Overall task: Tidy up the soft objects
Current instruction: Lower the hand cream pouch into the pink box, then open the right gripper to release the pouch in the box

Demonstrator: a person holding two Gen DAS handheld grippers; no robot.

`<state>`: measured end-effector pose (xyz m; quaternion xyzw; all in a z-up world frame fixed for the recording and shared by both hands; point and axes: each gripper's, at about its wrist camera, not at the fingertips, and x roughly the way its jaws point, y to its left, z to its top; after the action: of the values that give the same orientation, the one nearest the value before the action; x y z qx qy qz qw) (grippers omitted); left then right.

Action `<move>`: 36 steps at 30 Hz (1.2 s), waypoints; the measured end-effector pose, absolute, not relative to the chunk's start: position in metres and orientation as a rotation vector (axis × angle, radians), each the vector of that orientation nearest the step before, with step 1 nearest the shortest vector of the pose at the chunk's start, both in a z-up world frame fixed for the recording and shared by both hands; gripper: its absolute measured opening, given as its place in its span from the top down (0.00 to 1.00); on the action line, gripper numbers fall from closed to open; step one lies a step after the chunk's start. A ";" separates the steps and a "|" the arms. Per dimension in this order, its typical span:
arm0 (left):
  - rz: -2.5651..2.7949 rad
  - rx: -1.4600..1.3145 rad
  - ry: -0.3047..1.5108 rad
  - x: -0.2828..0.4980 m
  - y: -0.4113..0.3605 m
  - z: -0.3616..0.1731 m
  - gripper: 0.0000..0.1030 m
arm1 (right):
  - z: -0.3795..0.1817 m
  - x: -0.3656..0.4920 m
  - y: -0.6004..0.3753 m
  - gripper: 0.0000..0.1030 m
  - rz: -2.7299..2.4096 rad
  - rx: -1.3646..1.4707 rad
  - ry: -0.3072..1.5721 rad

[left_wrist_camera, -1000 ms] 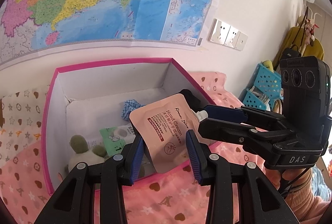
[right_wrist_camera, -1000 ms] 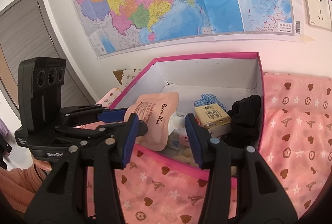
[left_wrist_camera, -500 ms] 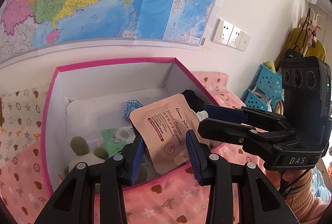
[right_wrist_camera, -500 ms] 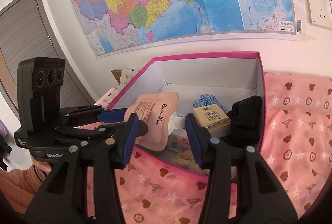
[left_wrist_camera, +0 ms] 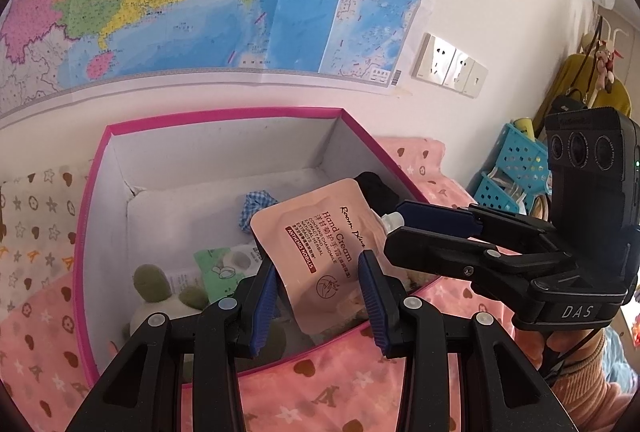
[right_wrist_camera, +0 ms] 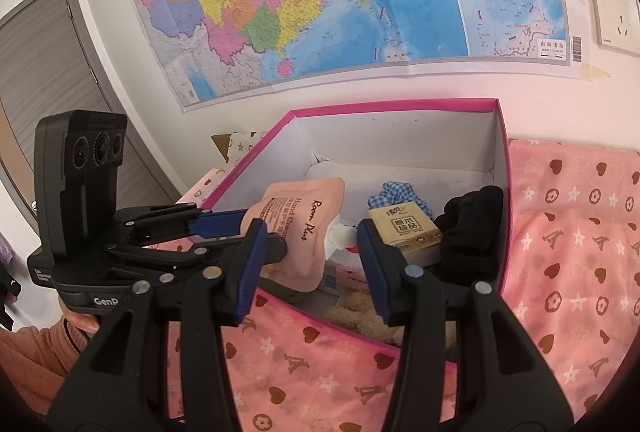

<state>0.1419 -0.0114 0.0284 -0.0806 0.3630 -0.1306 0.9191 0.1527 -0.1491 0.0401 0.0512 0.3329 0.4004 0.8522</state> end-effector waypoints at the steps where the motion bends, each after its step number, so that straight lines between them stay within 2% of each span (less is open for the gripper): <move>1: -0.268 -0.166 0.748 0.142 -0.011 0.028 0.62 | 0.040 0.153 -0.149 0.52 0.842 0.107 0.701; 36: -0.240 -0.195 0.803 0.160 -0.003 0.011 0.62 | 0.031 0.165 -0.137 0.52 0.829 0.102 0.733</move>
<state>0.1601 -0.0031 0.0107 -0.0943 0.3891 -0.1163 0.9089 0.1651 -0.1374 0.0311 0.0485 0.3481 0.3933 0.8496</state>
